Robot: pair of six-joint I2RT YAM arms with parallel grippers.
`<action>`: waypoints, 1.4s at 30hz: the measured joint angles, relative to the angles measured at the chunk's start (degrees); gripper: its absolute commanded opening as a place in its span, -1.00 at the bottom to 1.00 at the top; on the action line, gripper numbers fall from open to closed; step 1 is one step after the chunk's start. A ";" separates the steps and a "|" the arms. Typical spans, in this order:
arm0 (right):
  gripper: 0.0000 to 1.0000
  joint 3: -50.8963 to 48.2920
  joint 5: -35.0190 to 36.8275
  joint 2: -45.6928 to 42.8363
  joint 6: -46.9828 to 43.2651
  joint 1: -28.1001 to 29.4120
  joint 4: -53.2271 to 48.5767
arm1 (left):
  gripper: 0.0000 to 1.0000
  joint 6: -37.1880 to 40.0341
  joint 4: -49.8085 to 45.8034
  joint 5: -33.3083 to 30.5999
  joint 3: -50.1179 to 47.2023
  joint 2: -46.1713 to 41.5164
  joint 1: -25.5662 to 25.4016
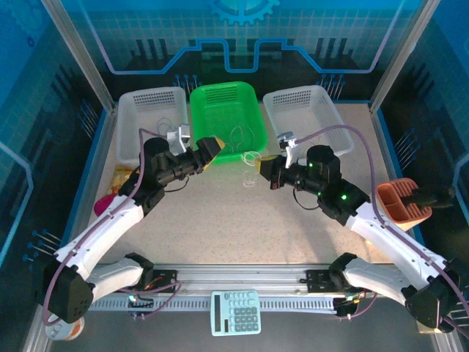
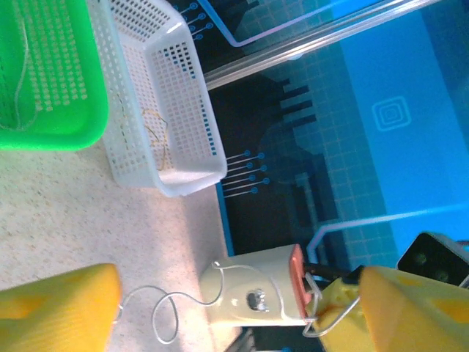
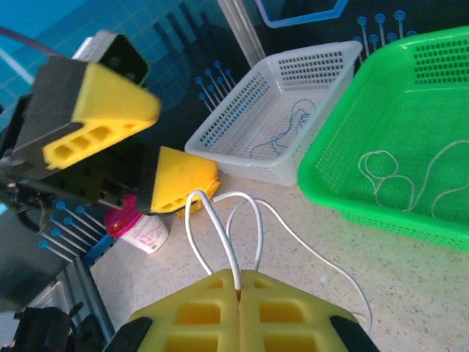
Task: Untangle the cables
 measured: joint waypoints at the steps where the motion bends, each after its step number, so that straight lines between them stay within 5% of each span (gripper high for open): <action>1: -1.00 -0.59 -1.16 -0.13 -0.31 -0.35 0.85 | 0.24 0.26 0.13 0.28 0.20 0.13 -0.13; 12: -1.00 -3.13 -11.13 0.37 0.37 -2.97 8.26 | -0.20 0.20 4.48 2.67 0.94 1.64 -3.41; 42: -1.00 -3.13 -12.37 1.92 2.21 -3.17 10.05 | -0.23 -1.66 10.95 2.43 -0.02 4.61 -9.55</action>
